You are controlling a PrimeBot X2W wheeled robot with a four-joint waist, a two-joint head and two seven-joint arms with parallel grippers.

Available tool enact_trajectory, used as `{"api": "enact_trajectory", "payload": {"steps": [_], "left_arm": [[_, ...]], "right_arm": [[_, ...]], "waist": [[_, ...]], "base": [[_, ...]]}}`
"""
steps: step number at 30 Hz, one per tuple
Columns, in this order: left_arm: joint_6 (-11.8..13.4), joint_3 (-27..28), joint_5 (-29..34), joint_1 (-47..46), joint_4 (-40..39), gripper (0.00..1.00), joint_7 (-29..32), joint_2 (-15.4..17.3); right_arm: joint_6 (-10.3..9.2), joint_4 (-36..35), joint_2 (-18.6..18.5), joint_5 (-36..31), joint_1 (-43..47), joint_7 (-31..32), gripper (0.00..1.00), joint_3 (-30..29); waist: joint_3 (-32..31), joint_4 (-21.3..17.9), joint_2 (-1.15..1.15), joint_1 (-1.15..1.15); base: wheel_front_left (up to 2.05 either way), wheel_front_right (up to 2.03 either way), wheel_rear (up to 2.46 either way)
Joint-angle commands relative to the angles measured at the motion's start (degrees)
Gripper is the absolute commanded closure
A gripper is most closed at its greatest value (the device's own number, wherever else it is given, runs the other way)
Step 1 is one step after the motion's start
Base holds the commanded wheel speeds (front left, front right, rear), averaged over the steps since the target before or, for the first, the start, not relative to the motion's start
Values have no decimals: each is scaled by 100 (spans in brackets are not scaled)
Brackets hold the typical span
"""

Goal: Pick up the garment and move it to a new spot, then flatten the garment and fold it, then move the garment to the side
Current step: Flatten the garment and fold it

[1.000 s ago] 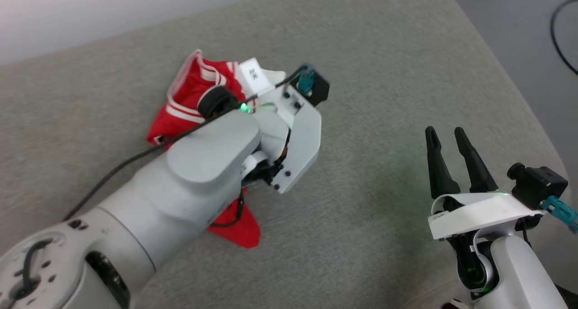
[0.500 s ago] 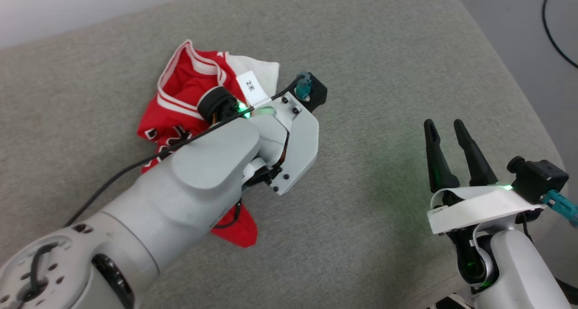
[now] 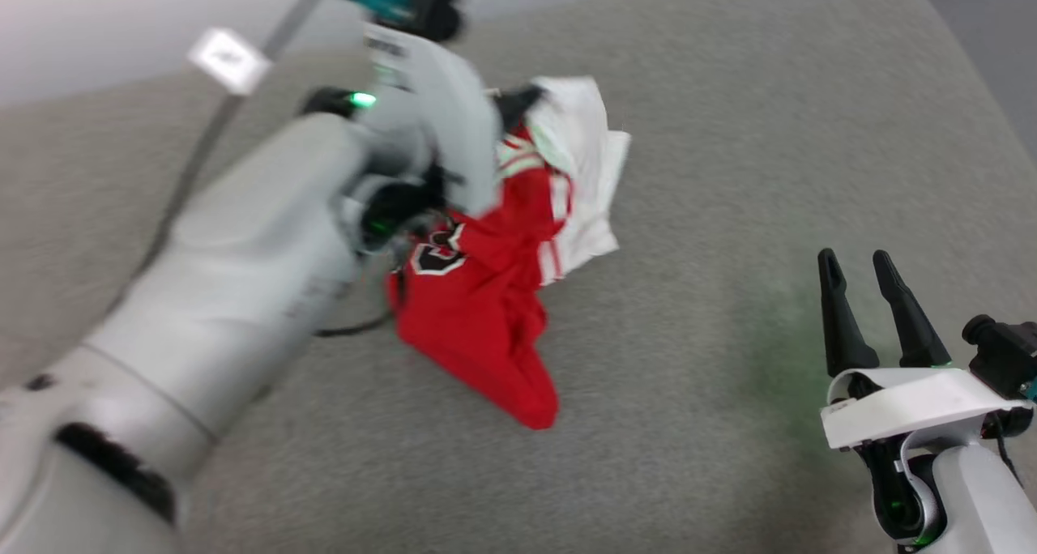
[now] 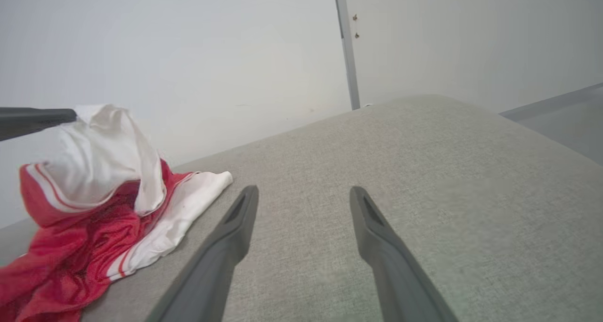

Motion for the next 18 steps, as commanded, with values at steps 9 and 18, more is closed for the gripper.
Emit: {"api": "enact_trajectory", "payload": {"steps": [9,18], "left_arm": [[7,487,-525,506,686,100,-502,1247],[6,706,-853,1270,1440,100,-903,1646]], "right_arm": [[-2,37,-191,-29,35,-5,0,89],[-2,-20,-373,42,120,4,0,-28]], "waist": [[-597,1050,0,0],[-416,1096,0,0]], "base": [[0,0,0],[0,0,0]]}}
